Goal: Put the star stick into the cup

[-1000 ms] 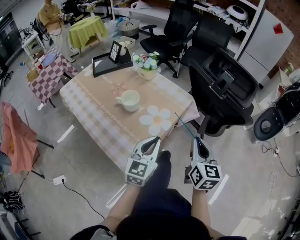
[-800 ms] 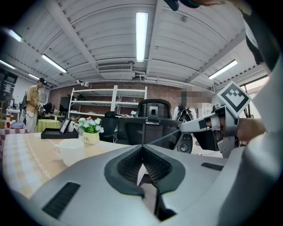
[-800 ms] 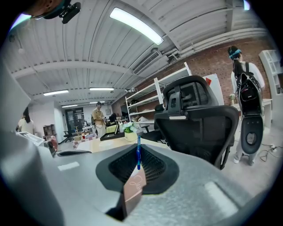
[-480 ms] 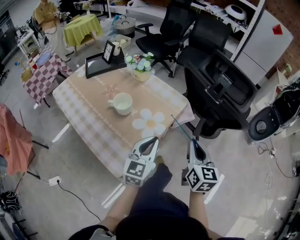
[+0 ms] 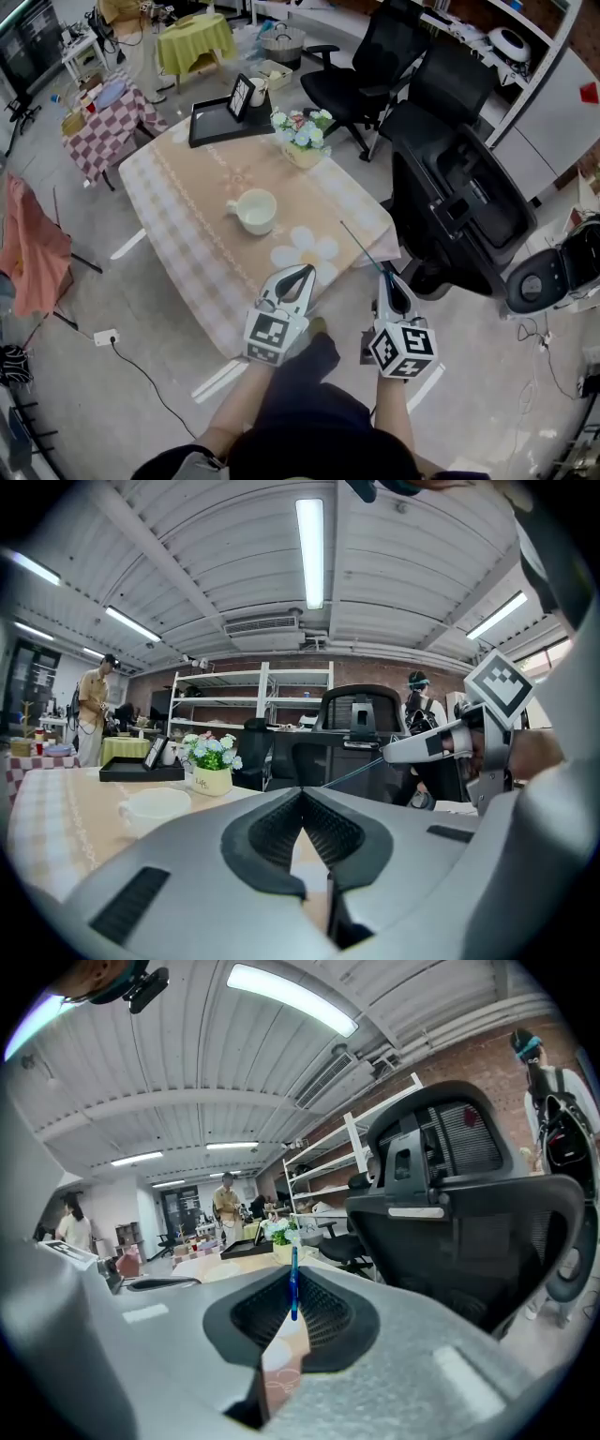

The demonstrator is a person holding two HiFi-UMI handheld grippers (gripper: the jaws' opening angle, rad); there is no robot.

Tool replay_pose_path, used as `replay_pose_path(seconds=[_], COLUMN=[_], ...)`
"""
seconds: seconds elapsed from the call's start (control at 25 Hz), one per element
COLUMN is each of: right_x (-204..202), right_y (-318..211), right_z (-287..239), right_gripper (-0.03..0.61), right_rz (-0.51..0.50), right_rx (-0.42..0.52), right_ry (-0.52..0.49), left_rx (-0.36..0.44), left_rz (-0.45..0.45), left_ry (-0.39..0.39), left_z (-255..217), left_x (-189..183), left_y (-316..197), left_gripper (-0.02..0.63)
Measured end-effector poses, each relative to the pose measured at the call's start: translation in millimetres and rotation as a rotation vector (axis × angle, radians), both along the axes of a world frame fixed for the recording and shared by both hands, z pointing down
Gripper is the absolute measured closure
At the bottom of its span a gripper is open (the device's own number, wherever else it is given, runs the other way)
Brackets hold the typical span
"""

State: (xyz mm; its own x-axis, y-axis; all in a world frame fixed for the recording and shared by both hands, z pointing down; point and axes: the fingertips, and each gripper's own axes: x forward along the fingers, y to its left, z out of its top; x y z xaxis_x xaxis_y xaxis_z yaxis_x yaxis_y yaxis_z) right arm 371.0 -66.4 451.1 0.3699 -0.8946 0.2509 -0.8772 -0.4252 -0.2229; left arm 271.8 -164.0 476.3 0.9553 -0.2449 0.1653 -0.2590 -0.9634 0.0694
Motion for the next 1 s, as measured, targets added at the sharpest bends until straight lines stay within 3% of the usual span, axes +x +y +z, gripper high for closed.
replay_pose_path(seconds=[0.64,1.0], right_x=[39.5,33.7], right_y=[-89.1,-124.7], right_z=[-14.0,-19.3], right_gripper=[0.558,0.558], right_rz=[-0.235,-0.345], right_rx=[0.001,0.005], right_ry=[-0.001,0.002], left_rx=[-0.005,0.001], left_rz=[-0.255,-0.397], left_ry=[0.006,0.015], left_z=[-6.2,-12.7], left_x=[15.6,-4.2], left_y=[-73.1,-107.1], left_gripper=[0.603,0.603])
